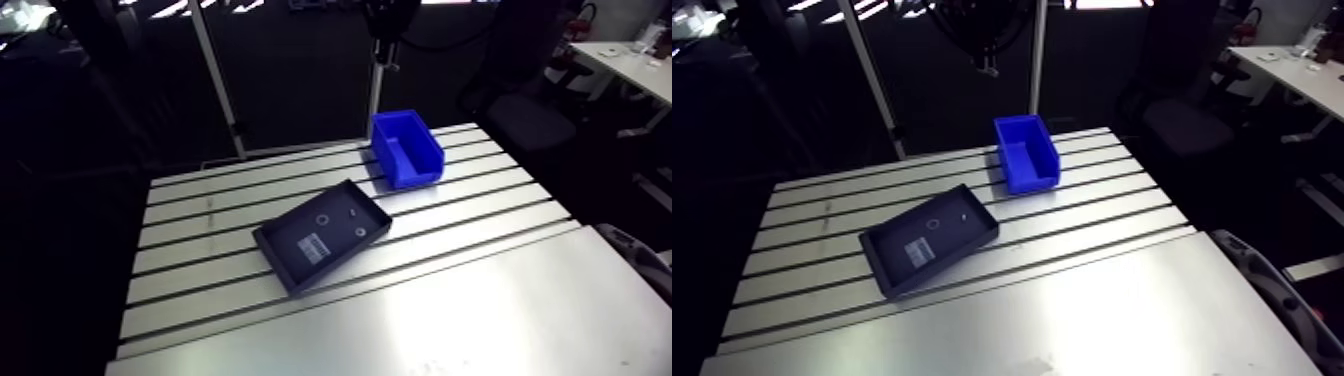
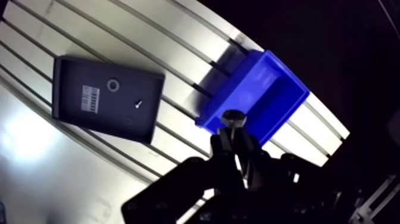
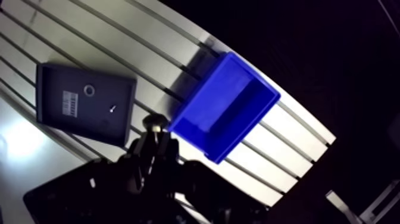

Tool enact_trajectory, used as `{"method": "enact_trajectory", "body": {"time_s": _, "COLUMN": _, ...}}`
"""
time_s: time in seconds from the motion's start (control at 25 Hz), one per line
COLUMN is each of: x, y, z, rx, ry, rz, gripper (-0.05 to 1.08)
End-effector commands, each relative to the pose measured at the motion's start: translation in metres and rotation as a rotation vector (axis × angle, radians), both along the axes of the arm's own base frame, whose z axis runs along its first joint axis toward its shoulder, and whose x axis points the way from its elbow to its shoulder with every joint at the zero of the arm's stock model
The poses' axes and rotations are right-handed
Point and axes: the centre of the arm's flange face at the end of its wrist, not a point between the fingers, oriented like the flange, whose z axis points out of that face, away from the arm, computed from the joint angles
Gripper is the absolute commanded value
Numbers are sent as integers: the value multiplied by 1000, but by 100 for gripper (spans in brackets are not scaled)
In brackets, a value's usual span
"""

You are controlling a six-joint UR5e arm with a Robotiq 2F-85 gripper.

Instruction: Pick up the M10 bolt from the tray and put it into the blue bin.

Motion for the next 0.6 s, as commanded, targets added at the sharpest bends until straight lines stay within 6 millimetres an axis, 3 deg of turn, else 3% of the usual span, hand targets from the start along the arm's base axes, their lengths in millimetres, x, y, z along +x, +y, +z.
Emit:
{"method": "enact_trajectory", "body": {"time_s": 0.04, "x": -1, "y": 19, "z": -16, "rx": -14, "ry": -76, "rz": 328, "gripper": 107}}
{"method": "enact_trajectory", "body": {"time_s": 0.2, "x": -3, "y": 36, "z": -30, "rx": -26, "ry": -101, "rz": 478, "gripper": 107}}
{"method": "enact_trajectory", "body": {"time_s": 0.6, "x": -12, "y": 50, "z": -69, "rx": 35, "ry": -188, "rz": 679, "gripper": 107}}
